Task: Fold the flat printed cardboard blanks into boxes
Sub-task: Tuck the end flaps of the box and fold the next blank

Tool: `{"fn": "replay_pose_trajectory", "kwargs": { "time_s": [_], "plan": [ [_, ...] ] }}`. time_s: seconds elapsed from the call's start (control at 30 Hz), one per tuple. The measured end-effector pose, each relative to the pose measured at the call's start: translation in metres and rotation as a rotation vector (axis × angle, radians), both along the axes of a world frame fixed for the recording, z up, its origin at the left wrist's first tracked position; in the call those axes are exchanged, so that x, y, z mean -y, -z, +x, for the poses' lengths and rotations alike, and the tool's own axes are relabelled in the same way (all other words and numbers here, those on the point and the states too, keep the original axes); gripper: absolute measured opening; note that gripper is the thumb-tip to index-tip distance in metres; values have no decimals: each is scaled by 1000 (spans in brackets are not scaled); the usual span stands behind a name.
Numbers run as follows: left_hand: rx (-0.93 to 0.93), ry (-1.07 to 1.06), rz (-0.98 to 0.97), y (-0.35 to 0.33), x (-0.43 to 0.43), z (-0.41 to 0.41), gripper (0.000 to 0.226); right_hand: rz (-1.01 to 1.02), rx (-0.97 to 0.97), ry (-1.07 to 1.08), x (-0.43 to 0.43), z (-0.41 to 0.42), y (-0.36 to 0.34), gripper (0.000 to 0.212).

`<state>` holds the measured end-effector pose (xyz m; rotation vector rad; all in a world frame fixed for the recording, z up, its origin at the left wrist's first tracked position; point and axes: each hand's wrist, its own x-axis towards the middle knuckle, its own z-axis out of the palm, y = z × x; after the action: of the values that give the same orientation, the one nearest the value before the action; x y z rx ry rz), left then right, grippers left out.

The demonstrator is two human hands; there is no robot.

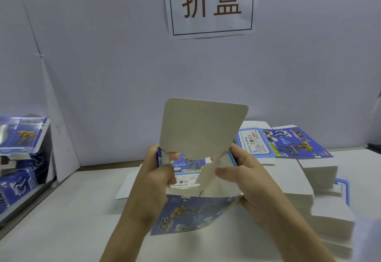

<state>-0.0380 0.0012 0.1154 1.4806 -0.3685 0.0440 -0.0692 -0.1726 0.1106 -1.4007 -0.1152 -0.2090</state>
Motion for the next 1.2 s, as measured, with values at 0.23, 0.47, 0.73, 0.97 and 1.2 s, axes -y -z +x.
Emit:
{"fn": "replay_pose_trajectory", "kwargs": {
  "time_s": [0.23,0.47,0.73,0.97,1.2],
  "plan": [
    [112,-144,-219,-4,3,1,25,-237,5,70,7,-3,-4,22],
    [692,-136,388,-1,-1,-11,87,-58,-36,376,8,-1,-8,32],
    [775,-250,624,8,12,-9,130,-167,123,343,16,-5,-12,30],
    [894,-277,608,-1,3,-12,110,-230,543,356,28,-13,-15,38],
    [824,-335,718,-3,7,-18,113,-457,433,-154,32,-27,-23,44]
  ]
}}
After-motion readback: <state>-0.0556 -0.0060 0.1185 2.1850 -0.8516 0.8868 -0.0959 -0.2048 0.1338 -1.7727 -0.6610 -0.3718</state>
